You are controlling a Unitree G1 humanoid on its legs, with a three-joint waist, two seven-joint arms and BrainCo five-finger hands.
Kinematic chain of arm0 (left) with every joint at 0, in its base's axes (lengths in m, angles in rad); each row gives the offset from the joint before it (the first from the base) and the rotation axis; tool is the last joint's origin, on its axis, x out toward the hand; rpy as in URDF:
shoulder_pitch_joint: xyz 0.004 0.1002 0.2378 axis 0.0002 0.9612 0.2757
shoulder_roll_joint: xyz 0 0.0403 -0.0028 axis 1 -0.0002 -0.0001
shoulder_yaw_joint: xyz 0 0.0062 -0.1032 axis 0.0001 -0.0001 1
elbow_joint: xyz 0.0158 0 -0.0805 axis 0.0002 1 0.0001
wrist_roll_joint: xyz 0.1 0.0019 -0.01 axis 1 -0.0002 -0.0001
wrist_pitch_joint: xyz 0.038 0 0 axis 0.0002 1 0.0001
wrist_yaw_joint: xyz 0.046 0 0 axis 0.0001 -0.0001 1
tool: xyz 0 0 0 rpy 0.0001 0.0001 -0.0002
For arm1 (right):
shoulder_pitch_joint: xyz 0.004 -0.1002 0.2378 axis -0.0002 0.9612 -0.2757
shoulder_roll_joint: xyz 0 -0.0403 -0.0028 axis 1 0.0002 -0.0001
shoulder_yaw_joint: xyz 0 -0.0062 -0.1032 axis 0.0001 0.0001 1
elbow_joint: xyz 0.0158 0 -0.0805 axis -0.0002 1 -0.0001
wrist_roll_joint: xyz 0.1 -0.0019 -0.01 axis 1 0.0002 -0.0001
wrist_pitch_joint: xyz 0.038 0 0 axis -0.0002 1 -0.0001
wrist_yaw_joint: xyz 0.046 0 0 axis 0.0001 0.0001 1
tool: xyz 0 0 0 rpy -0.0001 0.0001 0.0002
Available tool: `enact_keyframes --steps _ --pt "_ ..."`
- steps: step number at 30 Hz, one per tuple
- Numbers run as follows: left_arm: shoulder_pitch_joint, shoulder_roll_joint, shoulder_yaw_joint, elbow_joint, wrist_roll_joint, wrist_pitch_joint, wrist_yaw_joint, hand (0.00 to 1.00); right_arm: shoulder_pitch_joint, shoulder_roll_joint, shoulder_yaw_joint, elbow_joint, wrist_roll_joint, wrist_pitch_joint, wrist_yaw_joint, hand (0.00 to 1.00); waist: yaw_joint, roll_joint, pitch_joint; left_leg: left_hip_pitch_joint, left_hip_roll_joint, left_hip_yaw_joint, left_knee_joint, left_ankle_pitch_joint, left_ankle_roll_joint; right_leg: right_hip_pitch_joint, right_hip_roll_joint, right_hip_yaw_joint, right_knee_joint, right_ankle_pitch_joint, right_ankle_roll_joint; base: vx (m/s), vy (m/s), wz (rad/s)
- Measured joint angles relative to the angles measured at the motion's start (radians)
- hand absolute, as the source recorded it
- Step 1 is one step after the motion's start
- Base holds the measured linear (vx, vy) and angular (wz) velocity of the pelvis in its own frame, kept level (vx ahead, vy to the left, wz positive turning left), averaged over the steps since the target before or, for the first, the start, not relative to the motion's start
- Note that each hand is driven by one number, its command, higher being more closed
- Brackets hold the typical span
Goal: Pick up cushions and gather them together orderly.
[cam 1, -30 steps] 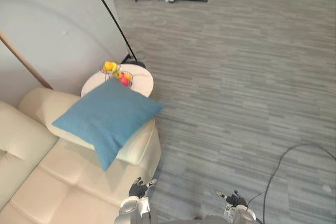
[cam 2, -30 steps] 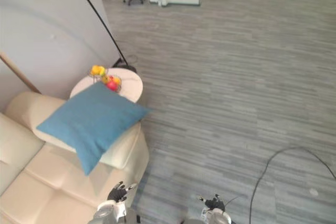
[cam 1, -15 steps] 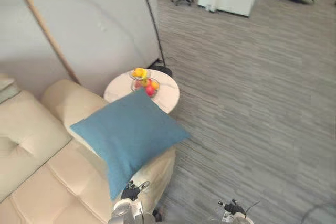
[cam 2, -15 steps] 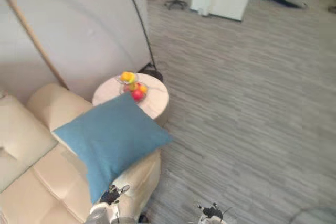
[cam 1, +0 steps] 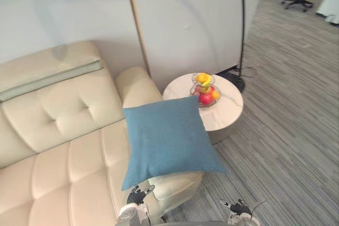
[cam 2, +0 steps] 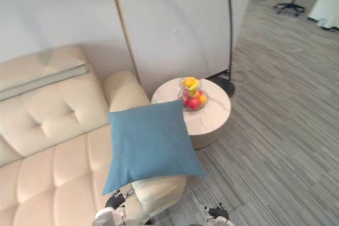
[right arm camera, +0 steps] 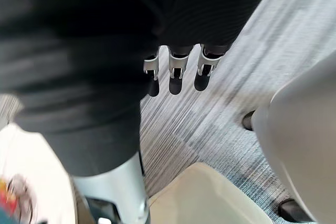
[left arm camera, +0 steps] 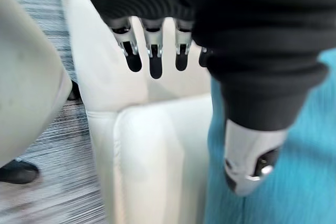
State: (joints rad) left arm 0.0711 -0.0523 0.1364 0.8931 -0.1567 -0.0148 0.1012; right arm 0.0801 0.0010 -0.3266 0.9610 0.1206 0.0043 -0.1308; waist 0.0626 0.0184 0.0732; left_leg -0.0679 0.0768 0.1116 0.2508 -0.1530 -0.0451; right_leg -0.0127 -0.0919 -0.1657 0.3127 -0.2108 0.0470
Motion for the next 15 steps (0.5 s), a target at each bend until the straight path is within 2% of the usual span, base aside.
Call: enact_keyframes --steps 3,4,6,8,10,12,15 --pt "-0.010 0.000 -0.010 0.000 0.000 0.000 -0.002 0.00 0.002 -0.002 0.007 -0.003 0.002 0.000 -0.003 0.00 -0.003 -0.013 0.011 -0.002 0.027 0.169 0.005 0.009 0.016 0.012 -0.040 -0.048 0.001 -0.016 -0.003 -0.03 0.025 0.47" --pt "-0.012 0.002 -0.017 -0.005 0.000 0.000 -0.002 0.00 0.004 -0.003 0.007 -0.003 0.005 0.001 -0.003 0.00 0.000 -0.012 0.013 0.001 0.009 0.163 -0.009 0.007 0.021 0.017 -0.051 -0.050 0.001 -0.029 0.003 -0.07 0.107 0.24" --pt "-0.002 0.017 -0.033 -0.009 0.000 0.003 -0.001 0.00 0.022 0.003 0.012 -0.008 0.009 0.000 -0.003 0.00 -0.013 -0.034 0.000 0.024 -0.045 0.142 -0.101 0.037 0.016 0.017 -0.083 -0.054 -0.019 -0.030 0.010 -0.06 0.125 0.35" --pt "0.001 0.038 -0.057 -0.009 0.001 0.004 0.000 0.00 0.050 0.004 0.004 -0.009 0.009 0.001 -0.004 0.00 -0.013 -0.043 -0.008 0.047 -0.074 0.124 -0.188 0.081 0.019 0.033 -0.090 -0.068 -0.064 -0.019 0.024 0.03 0.111 0.38" --pt "0.006 0.051 -0.058 -0.005 0.002 0.006 0.003 0.00 0.063 0.005 -0.031 -0.009 0.011 0.004 -0.007 0.00 -0.013 -0.045 -0.010 0.076 -0.093 0.109 -0.265 0.121 0.026 0.053 -0.090 -0.076 -0.105 -0.002 0.025 0.09 0.065 0.26" --pt "0.018 0.076 -0.056 -0.003 0.004 0.007 0.005 0.00 0.062 -0.004 -0.066 -0.010 0.011 0.004 -0.009 0.00 -0.013 -0.046 -0.012 0.122 -0.108 0.096 -0.339 0.165 0.033 0.081 -0.089 -0.082 -0.132 0.018 0.043 0.14 0.048 0.09" --pt "0.019 0.123 -0.032 -0.001 0.000 0.008 0.011 0.00 0.047 -0.024 -0.112 -0.058 0.009 0.005 -0.013 0.00 -0.015 -0.059 -0.014 0.143 -0.118 0.088 -0.354 0.174 0.044 0.103 -0.090 -0.064 -0.150 0.019 0.043 0.16 0.022 0.09"
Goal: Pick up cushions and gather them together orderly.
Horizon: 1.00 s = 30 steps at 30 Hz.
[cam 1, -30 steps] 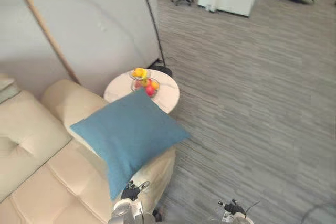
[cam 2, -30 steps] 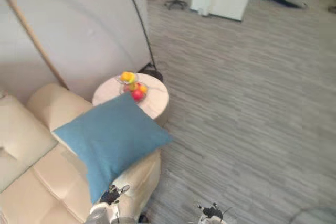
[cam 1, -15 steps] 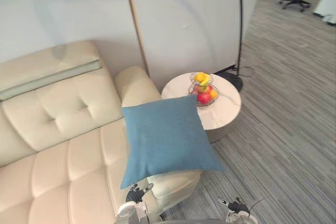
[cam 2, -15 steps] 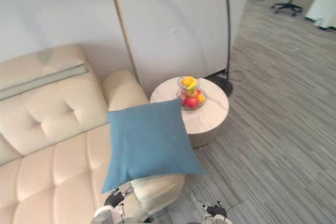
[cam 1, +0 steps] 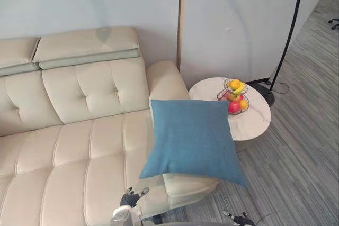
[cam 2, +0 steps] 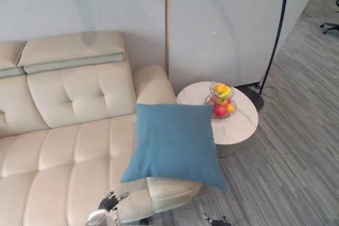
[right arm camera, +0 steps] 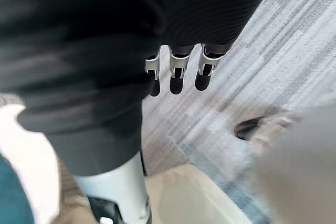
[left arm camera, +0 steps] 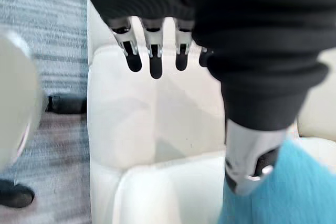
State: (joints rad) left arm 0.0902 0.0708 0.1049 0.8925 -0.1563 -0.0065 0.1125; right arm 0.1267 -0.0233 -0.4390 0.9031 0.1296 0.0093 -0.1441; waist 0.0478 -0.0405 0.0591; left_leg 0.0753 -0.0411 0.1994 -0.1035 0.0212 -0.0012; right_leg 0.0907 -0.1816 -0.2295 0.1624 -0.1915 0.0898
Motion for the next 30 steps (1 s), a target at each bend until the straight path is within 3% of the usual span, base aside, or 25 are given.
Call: enact_keyframes --steps 7,11,16,20,30 --pt "0.001 0.109 0.113 -0.134 -0.054 -0.010 0.022 0.00 -0.100 -0.218 -0.069 -0.198 -0.014 -0.005 -0.017 0.00 -0.005 0.001 -0.003 0.000 0.005 -0.017 0.000 0.000 0.000 0.015 0.014 0.038 -0.029 0.021 -0.017 0.09 0.007 0.10" --pt "-0.002 0.123 0.114 -0.204 -0.117 -0.023 0.043 0.00 -0.171 -0.281 -0.049 -0.260 -0.053 -0.005 -0.018 0.00 -0.011 0.004 -0.004 -0.007 0.013 -0.018 0.000 0.001 -0.001 0.010 0.026 0.043 -0.052 0.033 -0.026 -0.01 -0.014 -0.04" --pt "-0.036 0.122 0.092 -0.241 -0.160 -0.030 0.062 0.00 -0.246 -0.299 0.048 -0.259 -0.050 -0.005 -0.018 0.00 -0.026 0.013 -0.001 -0.030 0.012 -0.019 -0.001 0.011 -0.007 -0.001 0.028 0.047 -0.083 0.039 -0.022 -0.05 -0.017 -0.04" --pt "-0.098 0.120 -0.014 -0.253 -0.159 -0.030 0.062 0.00 -0.299 -0.297 0.140 -0.257 -0.041 -0.005 -0.001 0.00 -0.039 0.038 0.015 -0.048 0.010 -0.030 -0.006 0.027 -0.007 -0.012 0.033 0.042 -0.090 0.042 -0.017 -0.07 -0.012 0.06" --pt "-0.269 0.110 -0.199 -0.252 -0.149 -0.028 0.065 0.00 -0.480 -0.248 0.252 -0.178 -0.008 -0.004 0.002 0.00 -0.049 0.058 0.074 -0.173 0.046 -0.050 -0.001 0.081 -0.020 -0.126 0.071 0.029 -0.095 0.077 -0.047 -0.03 -0.022 0.05"
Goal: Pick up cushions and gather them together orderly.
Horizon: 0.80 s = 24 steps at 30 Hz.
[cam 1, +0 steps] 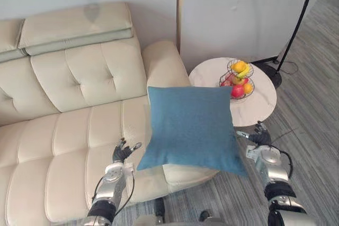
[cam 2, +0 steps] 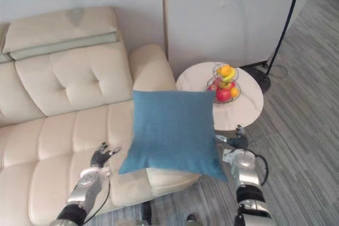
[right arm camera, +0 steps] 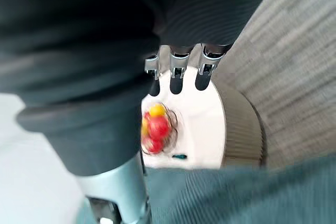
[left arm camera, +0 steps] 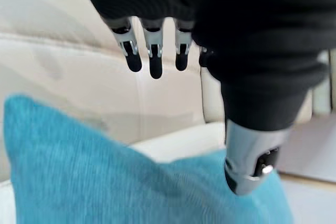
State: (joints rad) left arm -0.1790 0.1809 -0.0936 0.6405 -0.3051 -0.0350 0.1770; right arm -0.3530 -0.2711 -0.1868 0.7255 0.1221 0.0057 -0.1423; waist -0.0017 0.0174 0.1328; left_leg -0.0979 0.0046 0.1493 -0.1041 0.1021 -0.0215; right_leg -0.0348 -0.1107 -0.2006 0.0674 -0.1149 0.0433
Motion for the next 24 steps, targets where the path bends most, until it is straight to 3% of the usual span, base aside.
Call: enact_keyframes --steps 3,9,10,11,18,24 --pt "-0.088 -0.015 -0.064 0.000 0.000 0.000 0.020 0.00 -0.052 0.035 0.044 -0.005 0.027 0.000 -0.020 0.00 0.005 0.003 0.015 -0.084 0.017 0.006 0.001 0.057 0.001 -0.105 0.003 0.024 0.057 0.006 -0.007 -0.08 -0.045 -0.09" --pt "-0.211 -0.076 -0.101 -0.001 -0.001 0.000 0.076 0.00 -0.079 0.074 0.127 -0.128 0.078 -0.004 -0.065 0.00 0.014 0.016 0.032 -0.173 0.052 0.046 0.001 0.070 -0.010 -0.272 0.018 0.064 0.181 -0.017 -0.026 -0.11 -0.023 -0.22" --pt "-0.220 -0.075 -0.102 0.000 -0.001 0.000 0.081 0.00 -0.083 0.075 0.135 -0.128 0.079 -0.004 -0.067 1.00 0.014 0.018 0.033 -0.183 0.054 0.049 0.001 0.070 -0.011 -0.289 0.019 0.064 0.196 -0.020 -0.029 -0.13 -0.025 -0.05" --pt "-0.240 -0.075 -0.105 0.000 -0.002 0.000 0.089 1.00 -0.087 0.081 0.159 -0.129 0.087 -0.005 -0.075 1.00 0.015 0.019 0.040 -0.196 0.056 0.051 0.000 0.076 -0.013 -0.318 0.018 0.064 0.229 -0.030 -0.027 -0.14 -0.029 0.04" --pt "-0.288 -0.055 -0.132 -0.005 -0.002 0.000 0.131 1.00 -0.091 0.076 0.200 -0.213 0.097 -0.007 -0.106 1.00 0.025 0.027 0.064 -0.214 0.066 0.098 0.000 0.077 -0.026 -0.367 0.012 0.068 0.290 -0.039 -0.026 -0.08 -0.027 0.00" --pt "-0.283 -0.045 -0.135 -0.080 -0.010 0.001 0.156 1.00 -0.027 0.074 0.232 -0.313 0.158 -0.010 -0.107 1.00 0.028 0.026 0.064 -0.192 0.066 0.114 0.001 0.092 -0.017 -0.348 0.011 0.072 0.287 -0.039 -0.025 0.07 -0.019 -0.03"
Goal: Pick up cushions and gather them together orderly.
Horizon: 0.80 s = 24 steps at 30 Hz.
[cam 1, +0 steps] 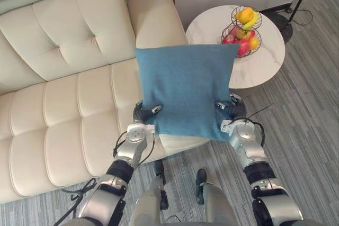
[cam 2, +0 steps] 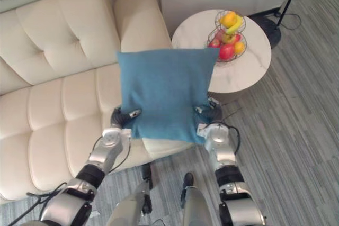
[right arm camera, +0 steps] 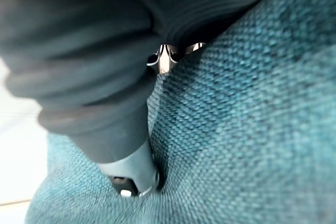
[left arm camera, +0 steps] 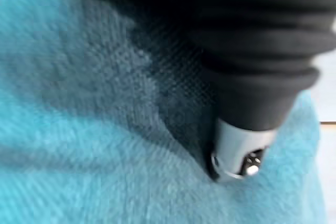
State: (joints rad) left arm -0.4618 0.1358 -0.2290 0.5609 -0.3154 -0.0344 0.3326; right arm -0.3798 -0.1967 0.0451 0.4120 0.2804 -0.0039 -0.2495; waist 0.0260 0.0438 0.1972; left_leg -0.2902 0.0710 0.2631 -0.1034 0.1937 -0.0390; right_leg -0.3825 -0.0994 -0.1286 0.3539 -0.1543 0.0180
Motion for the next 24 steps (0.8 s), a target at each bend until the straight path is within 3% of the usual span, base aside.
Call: enact_keyframes --steps 10,16,22,24 --pt "0.267 -0.006 -0.057 -0.297 -0.023 -0.002 0.010 1.00 0.290 0.015 0.007 -0.294 0.003 -0.012 0.010 1.00 -0.002 -0.001 -0.007 0.132 0.007 -0.003 -0.001 -0.028 -0.018 0.162 0.009 -0.010 -0.056 -0.010 0.005 0.03 -0.016 0.02" --pt "0.508 -0.028 -0.037 -0.527 -0.022 -0.001 0.004 1.00 0.475 0.084 0.041 -0.525 -0.029 -0.023 0.030 1.00 0.005 -0.011 -0.071 0.189 0.004 -0.028 -0.001 -0.040 -0.016 0.251 0.010 -0.034 -0.099 -0.009 0.006 0.05 -0.007 0.13" --pt "0.680 -0.029 -0.019 -0.718 -0.022 -0.007 -0.019 1.00 0.605 0.117 0.086 -0.680 -0.087 -0.074 0.055 1.00 0.025 -0.016 -0.123 0.255 -0.008 -0.071 0.016 -0.075 -0.024 0.359 -0.002 -0.079 -0.112 -0.026 0.019 0.02 0.001 0.27" --pt "0.686 -0.033 -0.012 -0.738 -0.022 -0.011 -0.032 1.00 0.606 0.117 0.087 -0.682 -0.097 -0.095 0.055 1.00 0.034 -0.020 -0.122 0.180 -0.015 -0.124 0.162 -0.137 -0.024 0.376 -0.021 -0.132 -0.085 -0.044 0.019 -0.09 0.006 0.66"
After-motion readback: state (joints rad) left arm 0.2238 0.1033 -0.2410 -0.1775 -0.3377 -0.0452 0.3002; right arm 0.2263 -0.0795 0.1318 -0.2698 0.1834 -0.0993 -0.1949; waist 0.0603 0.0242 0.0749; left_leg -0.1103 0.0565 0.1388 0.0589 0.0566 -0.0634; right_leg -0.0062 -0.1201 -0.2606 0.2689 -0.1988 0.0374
